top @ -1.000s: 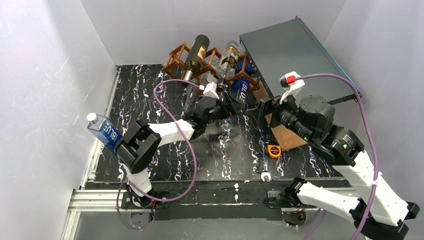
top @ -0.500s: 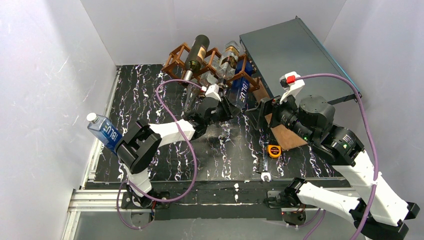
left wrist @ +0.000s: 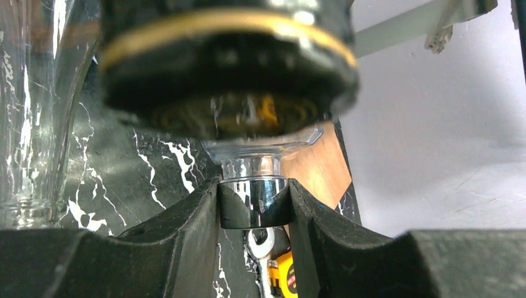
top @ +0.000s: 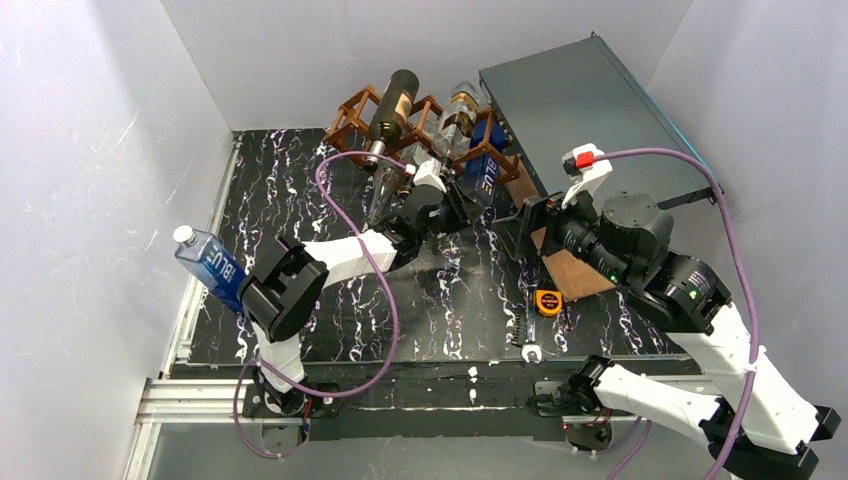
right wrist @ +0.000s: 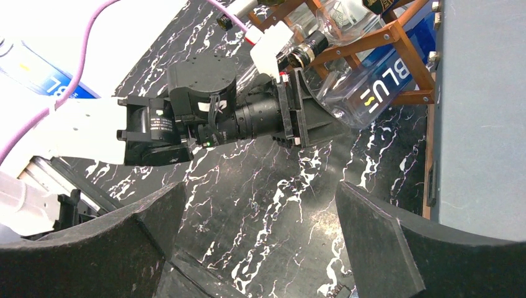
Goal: Put the wine bottle on the wine rack
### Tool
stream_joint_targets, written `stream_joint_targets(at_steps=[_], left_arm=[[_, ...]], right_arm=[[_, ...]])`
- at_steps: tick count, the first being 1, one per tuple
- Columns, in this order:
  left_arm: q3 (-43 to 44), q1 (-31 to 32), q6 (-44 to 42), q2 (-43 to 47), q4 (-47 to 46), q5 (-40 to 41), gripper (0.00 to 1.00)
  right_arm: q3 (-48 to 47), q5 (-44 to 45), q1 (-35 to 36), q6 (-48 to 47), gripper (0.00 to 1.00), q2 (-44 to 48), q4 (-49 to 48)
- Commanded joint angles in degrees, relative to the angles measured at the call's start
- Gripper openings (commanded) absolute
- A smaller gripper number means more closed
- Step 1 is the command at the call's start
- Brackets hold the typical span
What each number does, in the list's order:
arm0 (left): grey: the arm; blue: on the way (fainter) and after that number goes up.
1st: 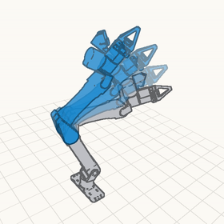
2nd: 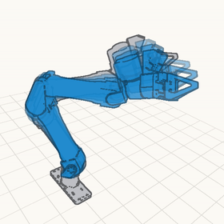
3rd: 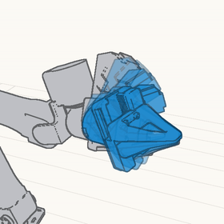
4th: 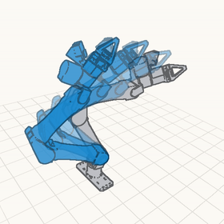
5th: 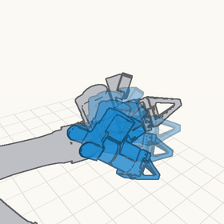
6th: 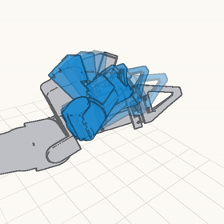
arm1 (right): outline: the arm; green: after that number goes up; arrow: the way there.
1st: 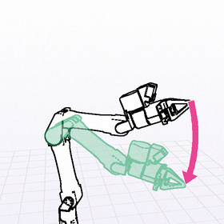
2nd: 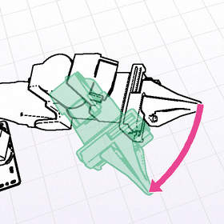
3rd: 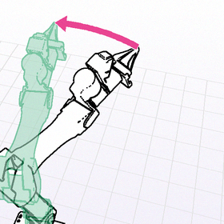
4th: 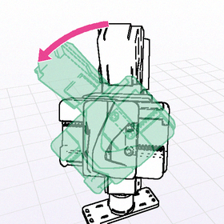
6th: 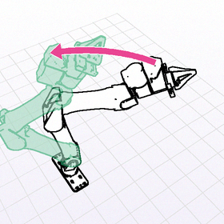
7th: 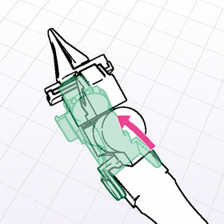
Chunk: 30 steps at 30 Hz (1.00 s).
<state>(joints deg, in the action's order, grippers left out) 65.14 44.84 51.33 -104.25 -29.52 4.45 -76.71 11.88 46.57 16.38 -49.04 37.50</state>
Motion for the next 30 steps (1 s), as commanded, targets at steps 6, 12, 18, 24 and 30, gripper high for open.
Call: stream_joint_targets(at_steps=[6, 12, 18, 24, 30], left_arm=[[4.4, -1.2, 0.0, -1.0, -3.7, 2.7, 0.23], [3.8, -1.2, 0.7, -1.2, -3.5, 1.6, 0.36], [1.3, -1.3, 0.0, 1.7, -3.0, -0.1, 0.61], [-2.1, -1.3, -2.3, 7.6, -0.7, -3.3, 0.70], [-9.0, -1.6, -5.6, 19.3, 4.9, -4.4, 0.74]], right_arm=[[-1.1, 0.3, 0.0, 0.1, 1.00, 0.5, -2.4], [-1.4, 0.1, 0.0, 0.1, 1.00, 0.0, -2.3], [-0.9, -0.2, 0.0, 0.0, 1.00, -0.4, -3.2], [-0.9, -1.1, 0.0, 0.2, 1.00, -1.3, -4.1], [-0.7, -1.3, 0.0, 0.9, 1.00, -1.5, -4.1]])
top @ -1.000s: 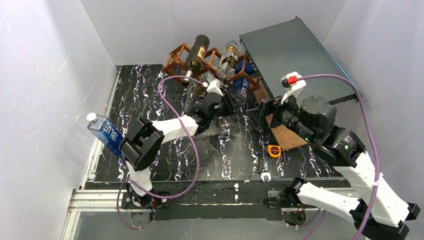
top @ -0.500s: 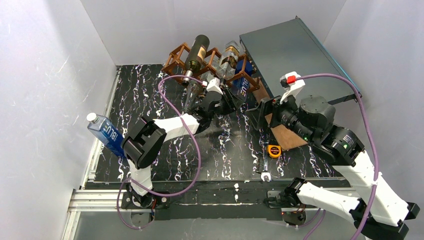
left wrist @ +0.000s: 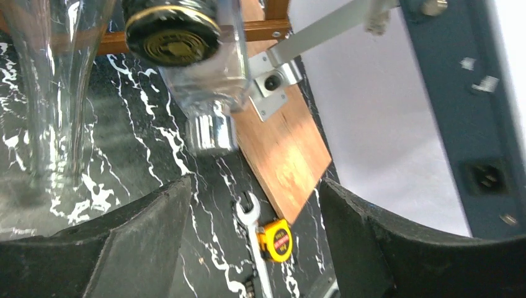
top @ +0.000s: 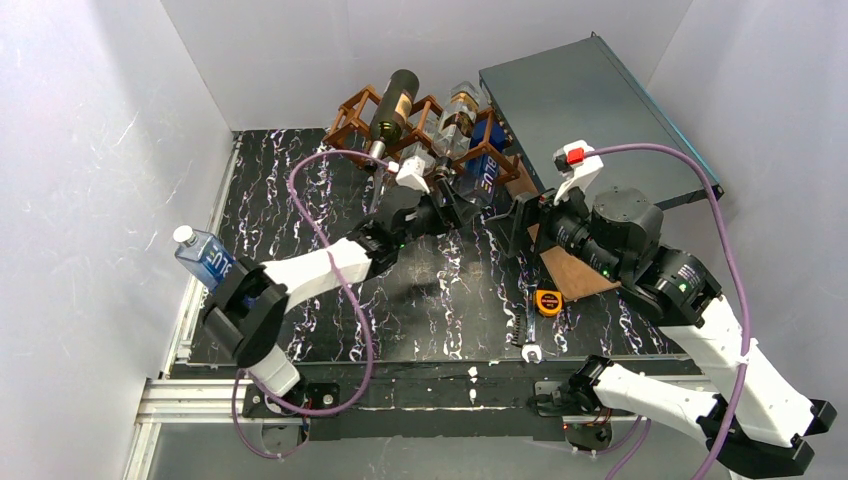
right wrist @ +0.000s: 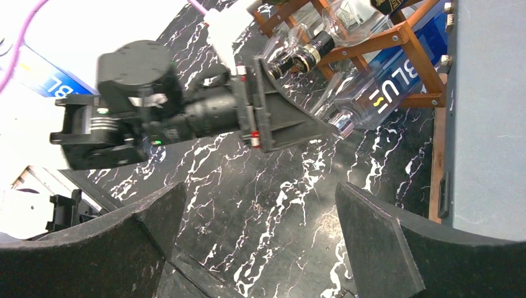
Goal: Put the wine bottle on the wine rack
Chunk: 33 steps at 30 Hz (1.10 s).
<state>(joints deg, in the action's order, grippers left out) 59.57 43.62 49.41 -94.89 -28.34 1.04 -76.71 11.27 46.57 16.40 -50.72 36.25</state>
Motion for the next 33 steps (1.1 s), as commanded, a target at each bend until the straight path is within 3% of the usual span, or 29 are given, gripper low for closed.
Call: stream_joint_targets(at_steps=[1, 6, 9, 17, 20, 24, 28, 33], left_arm=[[-4.0, -0.5, -4.1, 12.5, 5.8, -1.0, 0.75], [-6.2, -1.0, -6.8, 25.7, 19.8, -5.0, 0.80], [-5.2, -1.3, -9.0, 33.0, 33.1, -4.9, 0.86], [4.4, -1.8, -19.1, 48.5, 64.5, 2.3, 0.96], [12.2, -1.8, -23.6, 49.1, 74.5, 4.8, 0.96], [24.6, -1.8, -27.2, 45.8, 87.9, 13.9, 0.98], [32.0, -1.8, -31.2, 42.9, 94.4, 22.5, 0.98], [36.0, -1.8, -32.4, 39.4, 99.7, 40.4, 0.98]], right_arm=[[-0.6, -0.8, 0.0, 1.0, 1.00, 0.2, -2.7], [-0.6, -1.7, 0.0, 3.0, 1.00, -0.2, -3.0], [-0.7, -2.5, 0.0, 4.3, 1.00, -1.0, -3.7], [0.4, -9.4, 0.0, 7.9, 1.00, -7.2, -7.5], [2.2, -12.8, 0.0, 10.1, 1.00, -9.6, -10.6], [5.7, -15.0, 1.4, 13.6, 1.00, -10.9, -16.5], [8.1, -12.1, 5.2, 15.9, 1.00, -11.3, -19.7], [8.9, -6.5, 11.5, 17.4, 1.00, -12.0, -22.6]])
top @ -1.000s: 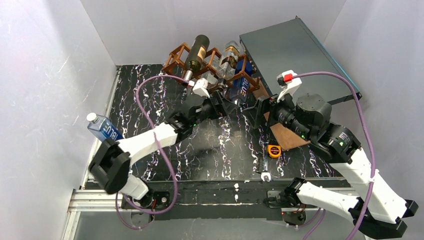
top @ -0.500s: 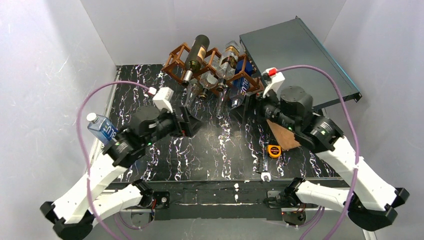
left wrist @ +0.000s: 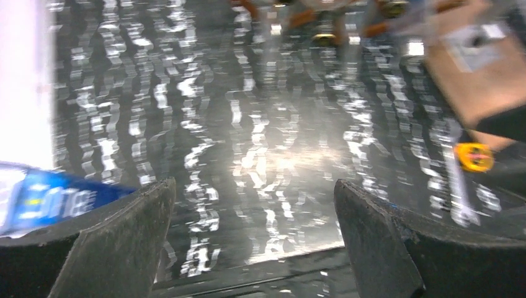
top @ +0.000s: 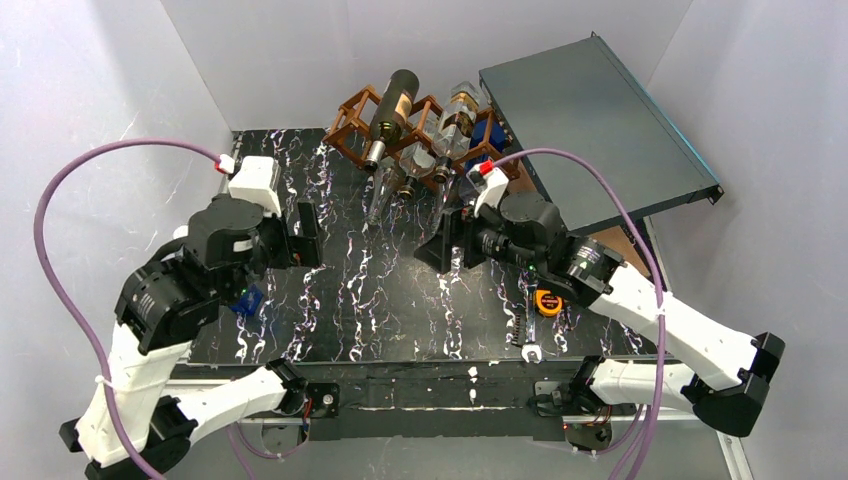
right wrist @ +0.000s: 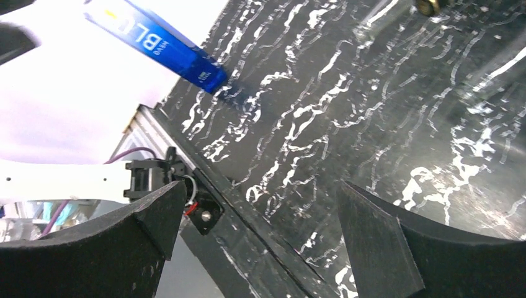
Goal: Put the wine bottle on the wine rack
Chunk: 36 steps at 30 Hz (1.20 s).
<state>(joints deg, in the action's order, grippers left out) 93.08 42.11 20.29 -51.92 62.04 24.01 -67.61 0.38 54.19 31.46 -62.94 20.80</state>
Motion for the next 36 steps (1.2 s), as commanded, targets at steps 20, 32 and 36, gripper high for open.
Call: stream_joint_targets(at_steps=[20, 32, 36], left_arm=[[-1.2, -21.5, 3.7, -5.6, 8.6, 34.6, 0.98], [-12.4, -26.9, 11.5, -3.5, 4.9, 33.9, 0.98], [-15.4, -29.1, 11.2, -2.7, 2.1, 33.3, 0.98]], right_arm=[[1.0, 9.6, 10.2, 2.2, 1.00, -0.8, -8.6], [0.1, 10.2, 10.2, 1.5, 1.00, -0.8, -7.0], [-0.1, 10.7, 10.2, 0.3, 1.00, -0.4, -7.4]])
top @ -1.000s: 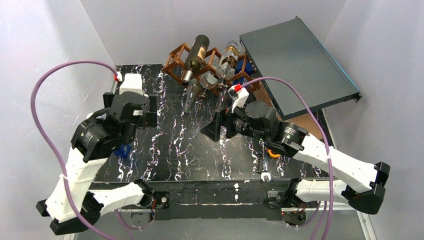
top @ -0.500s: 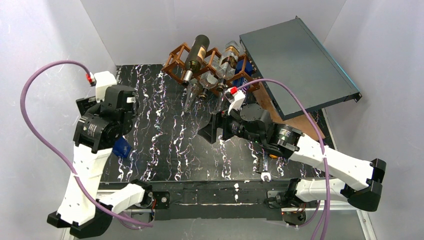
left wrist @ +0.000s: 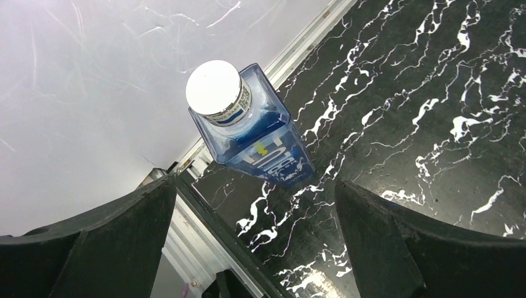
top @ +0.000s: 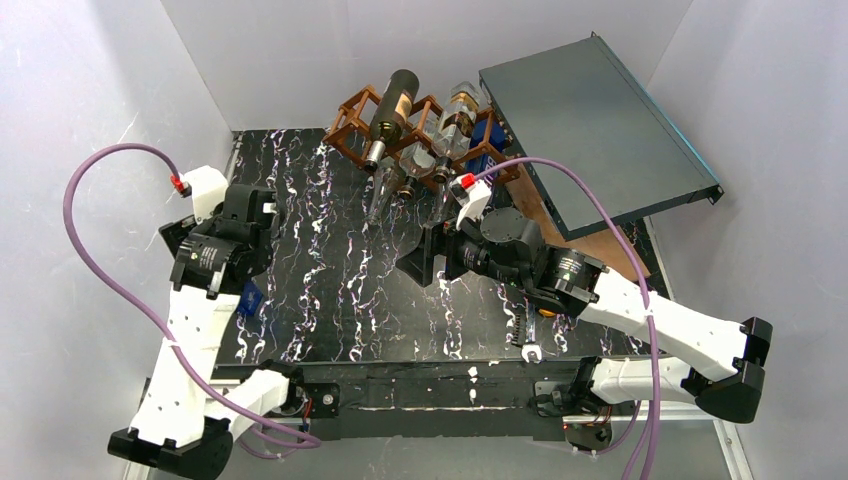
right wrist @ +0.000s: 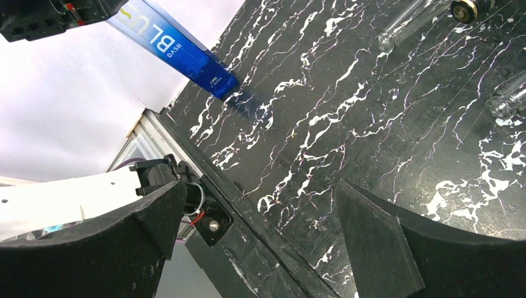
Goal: Put the wine bottle on the wine rack
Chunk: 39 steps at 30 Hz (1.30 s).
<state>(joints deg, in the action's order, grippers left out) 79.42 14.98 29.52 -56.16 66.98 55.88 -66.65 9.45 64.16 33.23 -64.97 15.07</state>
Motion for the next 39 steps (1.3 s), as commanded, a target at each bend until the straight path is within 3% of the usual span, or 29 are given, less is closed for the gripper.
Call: stream_joint_targets(at_steps=[1, 20, 39], left_arm=[[-2.3, -2.8, 2.1, 1.6, -3.3, 1.9, 0.98], [-11.6, -19.3, 2.3, 1.6, -18.8, -6.9, 0.98], [-16.0, -21.2, 1.6, 0.0, -25.3, -6.1, 0.97]], right_arm=[[-1.2, 1.7, 0.3, -1.8, 1.00, 1.6, -1.8], [0.3, 1.4, 0.3, -1.7, 1.00, 2.2, -4.1], [0.6, 1.7, 0.3, -1.5, 1.00, 1.3, -4.2]])
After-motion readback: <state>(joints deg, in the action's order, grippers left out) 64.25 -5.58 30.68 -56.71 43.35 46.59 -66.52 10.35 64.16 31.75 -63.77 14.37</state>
